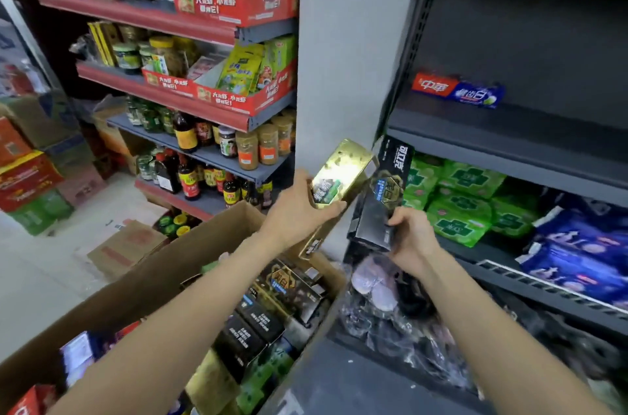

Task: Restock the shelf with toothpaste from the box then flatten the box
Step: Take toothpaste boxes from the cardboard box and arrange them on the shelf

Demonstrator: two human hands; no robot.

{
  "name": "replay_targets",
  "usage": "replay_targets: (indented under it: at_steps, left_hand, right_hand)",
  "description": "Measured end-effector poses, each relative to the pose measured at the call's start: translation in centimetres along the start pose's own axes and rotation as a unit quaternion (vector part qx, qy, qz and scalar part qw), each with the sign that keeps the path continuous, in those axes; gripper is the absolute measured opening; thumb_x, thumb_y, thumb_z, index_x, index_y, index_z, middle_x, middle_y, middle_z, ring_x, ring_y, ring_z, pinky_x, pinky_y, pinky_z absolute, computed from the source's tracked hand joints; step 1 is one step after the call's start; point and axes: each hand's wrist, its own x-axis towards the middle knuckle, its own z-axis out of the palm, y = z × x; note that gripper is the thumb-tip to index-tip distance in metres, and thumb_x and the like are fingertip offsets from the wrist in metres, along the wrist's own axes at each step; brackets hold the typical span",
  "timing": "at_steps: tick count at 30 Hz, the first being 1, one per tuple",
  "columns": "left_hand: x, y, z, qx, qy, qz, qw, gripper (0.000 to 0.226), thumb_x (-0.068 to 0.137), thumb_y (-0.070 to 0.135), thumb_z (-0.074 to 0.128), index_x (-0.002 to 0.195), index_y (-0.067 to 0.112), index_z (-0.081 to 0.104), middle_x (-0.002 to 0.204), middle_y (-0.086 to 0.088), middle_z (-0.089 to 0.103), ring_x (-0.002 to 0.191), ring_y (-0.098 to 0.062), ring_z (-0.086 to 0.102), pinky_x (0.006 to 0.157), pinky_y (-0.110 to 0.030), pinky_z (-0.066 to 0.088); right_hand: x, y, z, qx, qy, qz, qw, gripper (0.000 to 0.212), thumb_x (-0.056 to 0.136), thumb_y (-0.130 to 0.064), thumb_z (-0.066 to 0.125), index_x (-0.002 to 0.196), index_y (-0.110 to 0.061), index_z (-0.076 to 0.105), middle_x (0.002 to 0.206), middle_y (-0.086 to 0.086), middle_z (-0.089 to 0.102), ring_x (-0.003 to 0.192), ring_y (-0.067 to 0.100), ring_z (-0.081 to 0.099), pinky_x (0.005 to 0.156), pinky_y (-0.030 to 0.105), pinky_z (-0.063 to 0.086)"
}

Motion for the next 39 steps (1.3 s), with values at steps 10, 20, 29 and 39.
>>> replay_targets:
  at_steps: [10, 20, 29, 39]
  left_hand:
    - [5.6, 17.9, 11.6, -0.139, -0.074, 0.004, 0.987, 0.031, 0.089, 0.040, 0.059, 0.111, 0.020, 0.051, 0.103, 0.003, 0.063, 0.092, -0.014, 0.060, 0.082, -0.025, 0.048]
    - [10.8, 28.4, 20.2, -0.091, 0.009, 0.077, 0.993, 0.067, 0.070, 0.025, 0.082, 0.129, 0.013, 0.053, 0.119, -0.004, 0.059, 0.111, -0.019, 0.057, 0.088, -0.024, 0.041]
    - [19.1, 32.7, 23.3, 0.193, 0.039, 0.222, 0.955, 0.058, 0.084, 0.040, 0.065, 0.137, 0.026, 0.045, 0.128, -0.002, 0.054, 0.121, -0.022, 0.048, 0.101, -0.040, 0.037]
    - [31.4, 34.7, 27.8, 0.317, -0.028, 0.271, 0.908, 0.056, 0.093, 0.040, 0.052, 0.145, 0.036, 0.031, 0.148, -0.005, 0.035, 0.137, -0.028, 0.029, 0.111, -0.045, 0.023]
  right_hand:
    - [-6.3, -14.9, -12.4, 0.030, -0.009, -0.104, 0.994, 0.007, 0.077, -0.017, 0.054, 0.072, -0.013, 0.055, 0.068, 0.003, 0.058, 0.057, 0.019, 0.059, 0.065, 0.030, 0.050]
    - [-8.3, -23.7, -23.8, 0.022, 0.075, -0.202, 0.976, 0.041, 0.087, -0.030, 0.059, 0.124, -0.011, 0.056, 0.105, 0.005, 0.071, 0.085, 0.017, 0.070, 0.063, 0.026, 0.055]
    - [-6.1, -30.0, -28.5, -0.015, 0.146, -0.301, 0.942, 0.033, 0.090, -0.035, 0.058, 0.119, -0.018, 0.059, 0.107, 0.005, 0.069, 0.091, 0.022, 0.066, 0.081, 0.037, 0.054]
    - [-0.1, -35.7, -31.5, -0.059, 0.213, -0.304, 0.927, 0.055, 0.077, -0.044, 0.070, 0.123, -0.017, 0.058, 0.108, 0.005, 0.071, 0.098, 0.025, 0.067, 0.086, 0.041, 0.053]
